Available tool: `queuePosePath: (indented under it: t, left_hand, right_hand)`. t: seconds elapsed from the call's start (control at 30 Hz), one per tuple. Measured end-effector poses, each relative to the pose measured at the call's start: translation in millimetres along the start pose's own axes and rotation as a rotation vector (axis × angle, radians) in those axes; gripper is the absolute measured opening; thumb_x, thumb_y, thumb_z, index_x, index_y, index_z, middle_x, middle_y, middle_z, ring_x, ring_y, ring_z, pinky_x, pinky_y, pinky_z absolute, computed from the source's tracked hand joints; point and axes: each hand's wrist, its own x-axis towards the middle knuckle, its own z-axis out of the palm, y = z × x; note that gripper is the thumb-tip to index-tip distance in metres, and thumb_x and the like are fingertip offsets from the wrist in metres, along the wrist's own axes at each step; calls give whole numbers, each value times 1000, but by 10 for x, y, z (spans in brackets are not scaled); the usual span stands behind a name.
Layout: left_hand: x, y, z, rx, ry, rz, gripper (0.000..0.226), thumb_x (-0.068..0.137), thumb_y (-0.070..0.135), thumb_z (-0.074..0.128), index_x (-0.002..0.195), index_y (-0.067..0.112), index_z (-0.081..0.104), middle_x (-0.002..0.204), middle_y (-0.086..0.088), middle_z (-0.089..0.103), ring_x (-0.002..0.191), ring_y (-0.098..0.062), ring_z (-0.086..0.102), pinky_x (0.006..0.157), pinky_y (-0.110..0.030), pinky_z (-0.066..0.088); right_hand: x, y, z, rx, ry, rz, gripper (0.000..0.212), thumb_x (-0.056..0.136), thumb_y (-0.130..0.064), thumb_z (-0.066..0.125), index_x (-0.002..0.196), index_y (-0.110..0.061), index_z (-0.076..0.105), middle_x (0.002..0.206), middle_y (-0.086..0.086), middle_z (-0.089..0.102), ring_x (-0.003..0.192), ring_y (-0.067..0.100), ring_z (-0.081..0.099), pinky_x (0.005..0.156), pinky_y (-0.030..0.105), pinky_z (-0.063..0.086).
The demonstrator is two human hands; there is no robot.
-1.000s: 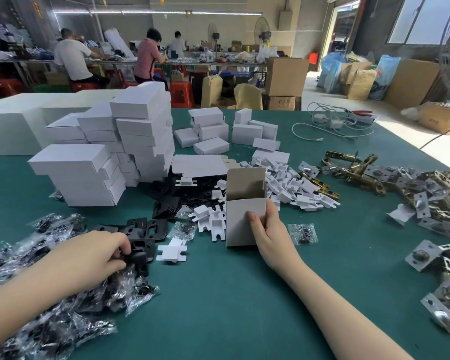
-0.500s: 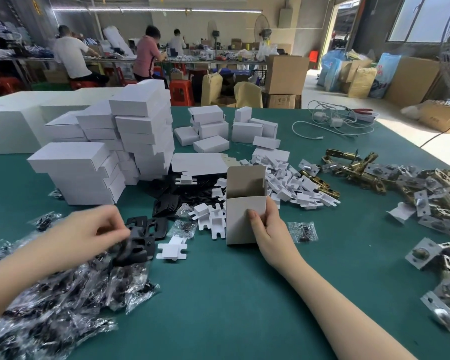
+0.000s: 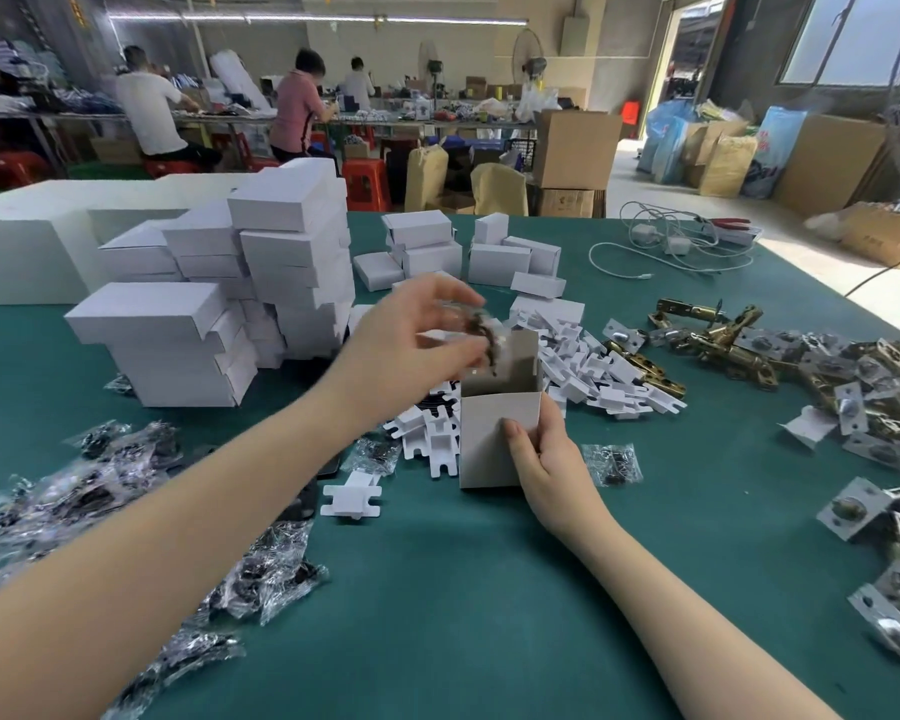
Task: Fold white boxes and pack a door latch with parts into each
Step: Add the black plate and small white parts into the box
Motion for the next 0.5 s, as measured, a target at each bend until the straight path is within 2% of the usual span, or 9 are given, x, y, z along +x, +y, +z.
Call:
queuePosePath:
  t: [0.1, 0.17, 0.23, 0.27, 0.33, 0.37, 0.43, 0.5]
  left_hand:
    - [145, -60, 226, 308, -69, 212, 19, 89, 6, 68, 95, 22, 61, 100, 5, 72, 90, -2, 68, 83, -17, 53]
    - [196, -141, 297, 454, -83, 242, 9, 91, 13, 67, 97, 18, 62, 97, 5, 72, 86, -2, 65, 76, -17, 49]
    - [212, -229, 312, 592, -91, 240, 7, 92, 20, 65, 97, 18, 62, 93, 5, 70, 86, -9, 63, 77, -26, 50]
    - [205, -259, 310, 664, -90, 240, 6, 92, 23, 63, 97, 19, 63, 90, 6, 69, 86, -13, 61, 78, -33, 50]
    - [157, -307, 297, 762, -75, 276, 8, 92, 25, 61, 93, 21, 68, 85, 7, 69, 85, -17, 58, 78, -38, 48]
    - [124, -333, 294, 786, -60, 323, 11, 93, 25, 60, 91, 20, 70, 84, 6, 68, 84, -19, 57, 78, -39, 48]
    - [50, -413, 290, 849, 17, 433, 15, 93, 22, 64, 85, 15, 74, 95, -1, 67, 92, -25, 56, 84, -38, 49]
    - [-28, -520, 302, 874, 123, 469, 11, 91, 18, 68, 86, 13, 77, 112, -11, 59, 105, -33, 51, 92, -36, 44]
  right_hand:
    - [-16, -23, -3, -2, 0, -31, 31, 99, -43, 46, 123, -25, 40, 67, -9, 51, 66, 1, 52, 57, 12, 38]
    - [-31, -32, -8, 3, 10, -55, 20, 100, -42, 46, 115, -31, 42, 71, -8, 52, 69, 2, 53, 57, 13, 38]
    - [-46, -54, -10, 11, 52, -73, 14, 99, -44, 47, 109, -35, 45, 76, -7, 54, 73, 4, 53, 59, 17, 37]
    - [-54, -63, -14, 19, 69, -77, 19, 98, -46, 48, 116, -38, 46, 83, -10, 56, 76, 4, 53, 63, 19, 39]
    - [-76, -103, -26, 46, 106, -100, 44, 97, -47, 47, 139, -50, 33, 105, -23, 56, 89, 1, 56, 74, 12, 42]
    - [-83, -131, -40, 57, 125, -129, 47, 97, -47, 47, 138, -59, 29, 113, -30, 54, 93, -1, 57, 77, 8, 41]
    - [-77, -178, -76, 71, 180, -193, 43, 95, -46, 46, 130, -67, 34, 117, -34, 53, 96, -1, 58, 79, 5, 40]
    - [-45, -205, -126, 90, 224, -236, 35, 95, -41, 48, 125, -60, 44, 116, -28, 57, 95, 3, 60, 80, 7, 42]
